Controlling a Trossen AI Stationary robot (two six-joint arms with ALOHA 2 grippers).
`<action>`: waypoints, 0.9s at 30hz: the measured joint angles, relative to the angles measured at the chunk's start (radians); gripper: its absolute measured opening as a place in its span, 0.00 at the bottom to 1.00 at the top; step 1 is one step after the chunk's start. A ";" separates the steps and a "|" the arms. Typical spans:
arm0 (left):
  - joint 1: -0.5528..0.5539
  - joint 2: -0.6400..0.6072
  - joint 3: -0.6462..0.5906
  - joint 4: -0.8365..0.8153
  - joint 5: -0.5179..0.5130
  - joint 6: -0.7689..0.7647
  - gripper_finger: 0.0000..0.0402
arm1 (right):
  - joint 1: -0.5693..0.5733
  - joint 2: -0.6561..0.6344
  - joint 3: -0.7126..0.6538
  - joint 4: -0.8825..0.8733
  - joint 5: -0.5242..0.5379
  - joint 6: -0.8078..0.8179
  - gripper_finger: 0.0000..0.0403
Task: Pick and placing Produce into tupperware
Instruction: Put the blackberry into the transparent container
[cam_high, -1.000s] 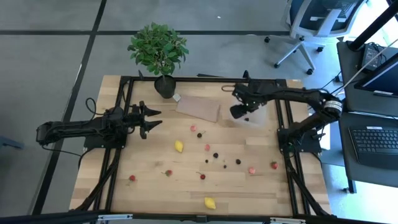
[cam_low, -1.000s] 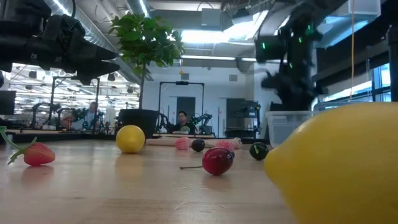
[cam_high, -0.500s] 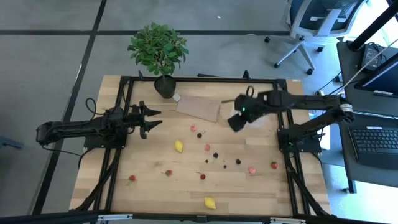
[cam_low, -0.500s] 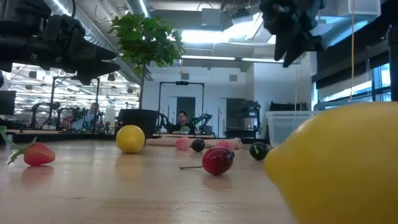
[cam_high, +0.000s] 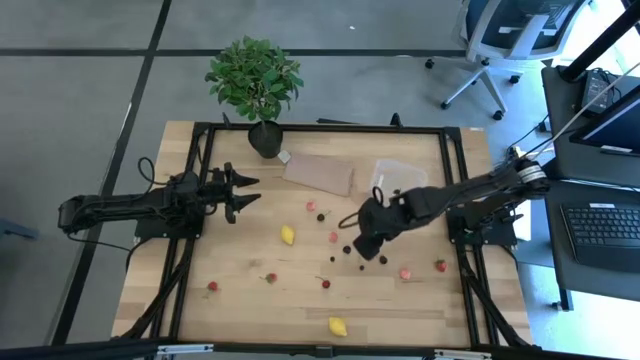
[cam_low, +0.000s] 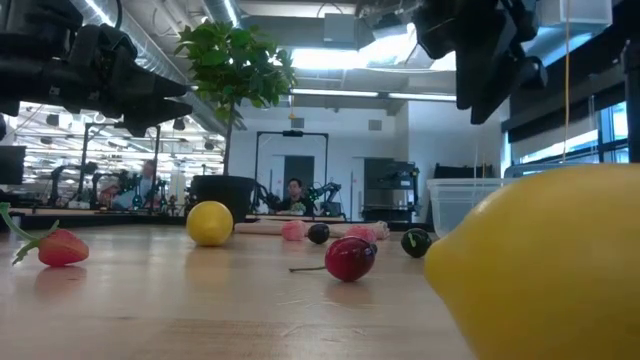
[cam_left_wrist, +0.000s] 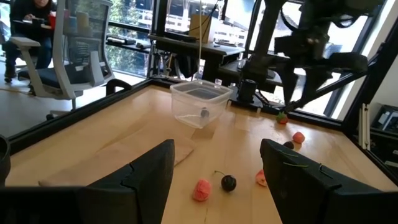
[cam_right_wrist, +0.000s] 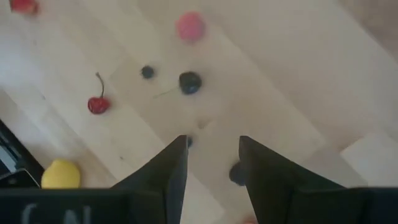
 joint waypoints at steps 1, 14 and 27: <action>0.000 0.000 0.000 -0.004 0.000 0.000 0.58 | 0.012 0.006 0.000 0.004 0.000 0.003 0.36; 0.000 0.000 0.000 -0.112 0.000 -0.004 0.58 | 0.100 0.025 0.000 -0.092 0.146 0.016 0.60; 0.000 0.000 0.000 -0.113 0.000 -0.010 0.58 | 0.152 0.134 0.000 -0.124 0.156 0.050 0.67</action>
